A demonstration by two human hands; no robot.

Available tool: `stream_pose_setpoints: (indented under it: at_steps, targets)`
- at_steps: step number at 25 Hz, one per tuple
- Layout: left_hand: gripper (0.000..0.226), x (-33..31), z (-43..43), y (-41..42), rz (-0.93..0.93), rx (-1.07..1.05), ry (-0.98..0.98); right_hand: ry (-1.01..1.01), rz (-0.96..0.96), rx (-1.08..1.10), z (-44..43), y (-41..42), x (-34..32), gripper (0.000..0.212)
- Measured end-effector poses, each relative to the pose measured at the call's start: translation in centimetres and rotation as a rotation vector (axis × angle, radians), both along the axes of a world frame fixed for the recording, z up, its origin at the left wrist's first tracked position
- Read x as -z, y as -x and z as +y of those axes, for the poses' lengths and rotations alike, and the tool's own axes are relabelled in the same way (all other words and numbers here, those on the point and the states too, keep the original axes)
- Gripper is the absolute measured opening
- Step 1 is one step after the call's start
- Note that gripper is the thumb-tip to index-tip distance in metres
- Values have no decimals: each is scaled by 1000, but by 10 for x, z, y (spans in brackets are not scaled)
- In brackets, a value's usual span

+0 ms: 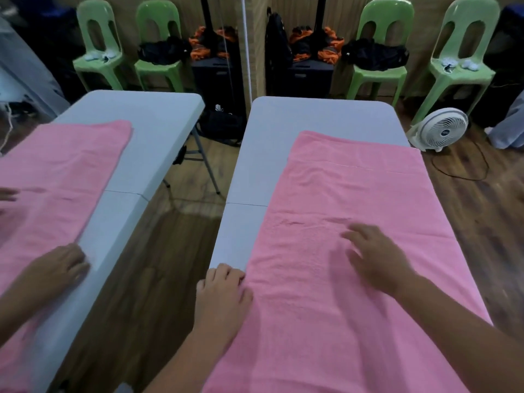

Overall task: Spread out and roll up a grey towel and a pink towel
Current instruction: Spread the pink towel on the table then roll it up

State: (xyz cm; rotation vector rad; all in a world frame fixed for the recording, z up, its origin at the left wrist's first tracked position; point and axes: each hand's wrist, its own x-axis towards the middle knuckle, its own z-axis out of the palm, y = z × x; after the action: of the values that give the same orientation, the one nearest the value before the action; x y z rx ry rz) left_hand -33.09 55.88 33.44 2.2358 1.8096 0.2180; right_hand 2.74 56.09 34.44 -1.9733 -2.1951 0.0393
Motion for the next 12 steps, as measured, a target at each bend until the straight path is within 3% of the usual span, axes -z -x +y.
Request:
stream_pose_setpoints:
  at_steps: [2, 4, 6, 8, 10, 12]
  targets:
    - [18, -6, -4, -10, -162, -200, 118, 25, -58, -283, 81, 55, -12, 44]
    - [11, -2, -9, -12, -255, -285, 143, 101, -252, -487, 144, 100, -26, 51]
    - [3, 2, -12, -13, -286, -301, 110, 146, -499, -573, 181, 124, -36, 48]
    - [5, 5, -12, -13, -318, -325, 104, 151, -686, -609, 198, 136, -35, 33]
    - [8, 1, -16, -14, -370, -354, 115, 137, -715, -669, 203, 133, -32, 16]
    - [11, -9, -21, -14, -459, -381, 126, 34, -604, -730, 201, 123, -41, 10]
